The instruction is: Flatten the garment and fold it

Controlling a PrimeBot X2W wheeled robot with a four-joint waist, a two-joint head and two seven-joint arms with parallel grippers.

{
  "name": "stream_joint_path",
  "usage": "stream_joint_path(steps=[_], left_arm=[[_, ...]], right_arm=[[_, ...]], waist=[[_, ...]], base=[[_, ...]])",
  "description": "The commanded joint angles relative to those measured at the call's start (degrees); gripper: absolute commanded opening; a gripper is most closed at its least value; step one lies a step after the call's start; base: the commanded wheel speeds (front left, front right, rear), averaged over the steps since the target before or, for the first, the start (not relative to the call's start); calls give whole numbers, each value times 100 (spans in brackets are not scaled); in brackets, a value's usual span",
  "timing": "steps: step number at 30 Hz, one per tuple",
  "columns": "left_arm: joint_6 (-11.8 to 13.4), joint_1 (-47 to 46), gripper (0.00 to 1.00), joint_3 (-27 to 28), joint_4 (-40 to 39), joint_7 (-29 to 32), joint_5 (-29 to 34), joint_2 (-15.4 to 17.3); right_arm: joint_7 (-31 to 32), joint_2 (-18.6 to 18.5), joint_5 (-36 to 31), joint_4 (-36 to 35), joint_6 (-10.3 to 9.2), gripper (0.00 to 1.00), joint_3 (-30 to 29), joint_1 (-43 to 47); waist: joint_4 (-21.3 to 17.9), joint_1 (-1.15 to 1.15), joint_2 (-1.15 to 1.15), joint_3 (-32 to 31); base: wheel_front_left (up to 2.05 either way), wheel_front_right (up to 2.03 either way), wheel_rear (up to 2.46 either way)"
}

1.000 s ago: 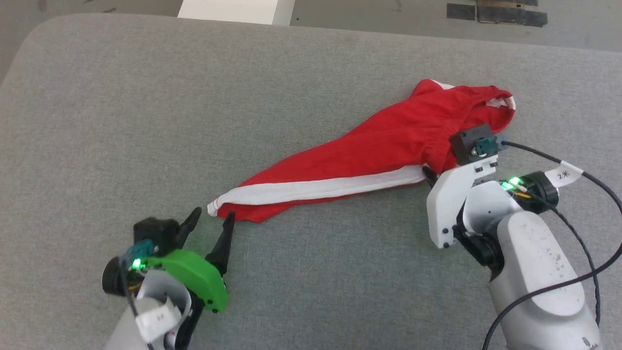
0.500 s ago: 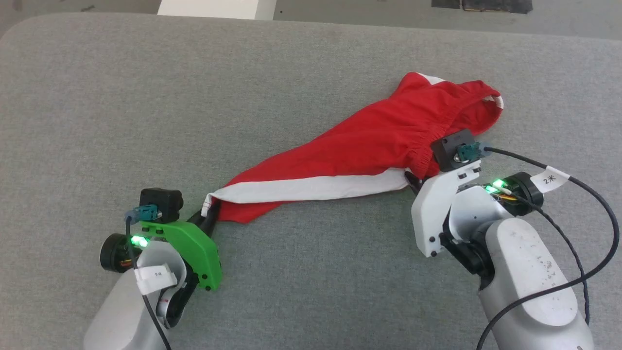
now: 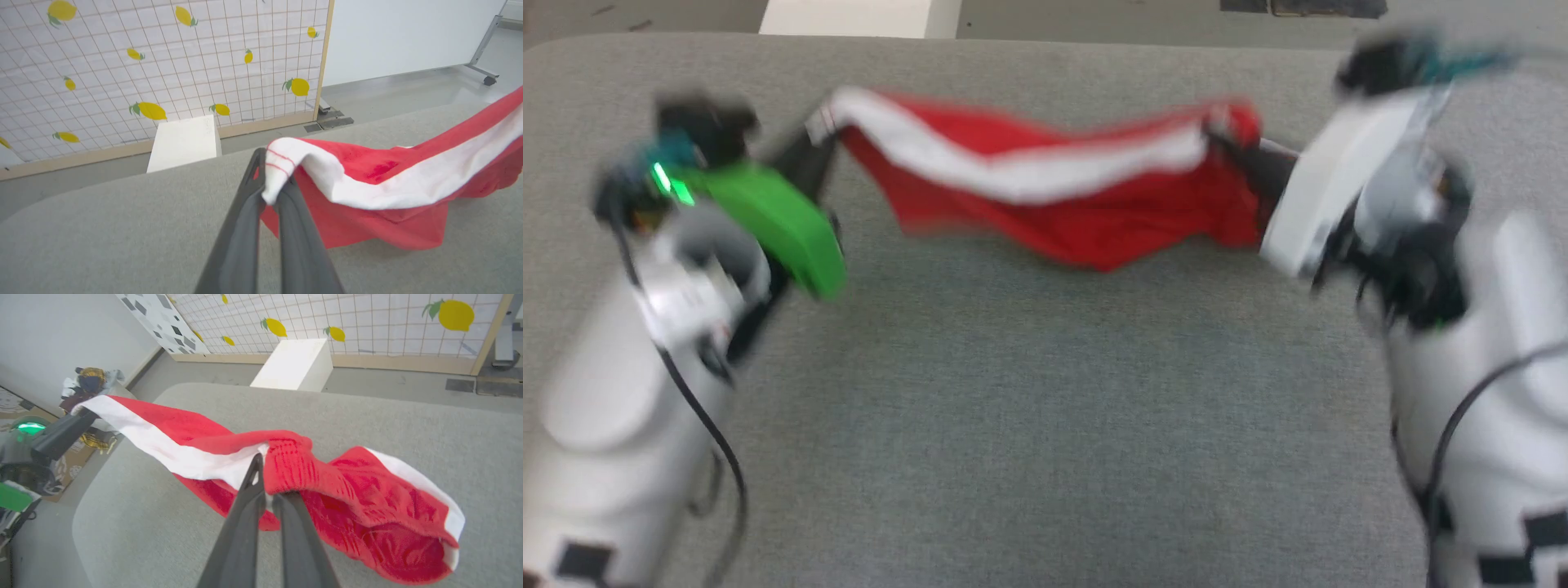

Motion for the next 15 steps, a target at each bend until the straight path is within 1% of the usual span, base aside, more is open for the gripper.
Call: stream_joint_path(steps=[1, 4, 8, 11, 15], left_arm=[[-22, -389, 0, -48, -32, 45, -40, 139], [-22, -1227, 0, -231, 89, 147, -62, 394], [-22, -2327, 0, -474, 619, 235, -2, 582], [-22, -3042, 0, -537, 1036, 192, 62, 611], [-11, -3826, 0, -550, 1461, -159, 344, 621]], right_arm=[[104, -5, 179, 46, -8, 0, -113, -430], [270, -5, 341, 415, -8, 0, -285, -1395], [94, -5, 191, 1148, -8, 0, -346, -2545], [-334, -5, 107, 1764, -8, 0, -266, -3257], [-1199, -5, -8, 2517, -8, 0, 12, -4059]], waist=[[-97, 0, 59, 86], [-194, 0, 59, 207], [-287, 0, 59, 398], [-372, 0, 59, 545], [-466, 0, 59, 693]], base=[[0, 0, 0], [0, 0, 0], [0, 0, 0], [0, 0, 0], [0, 0, 0]])
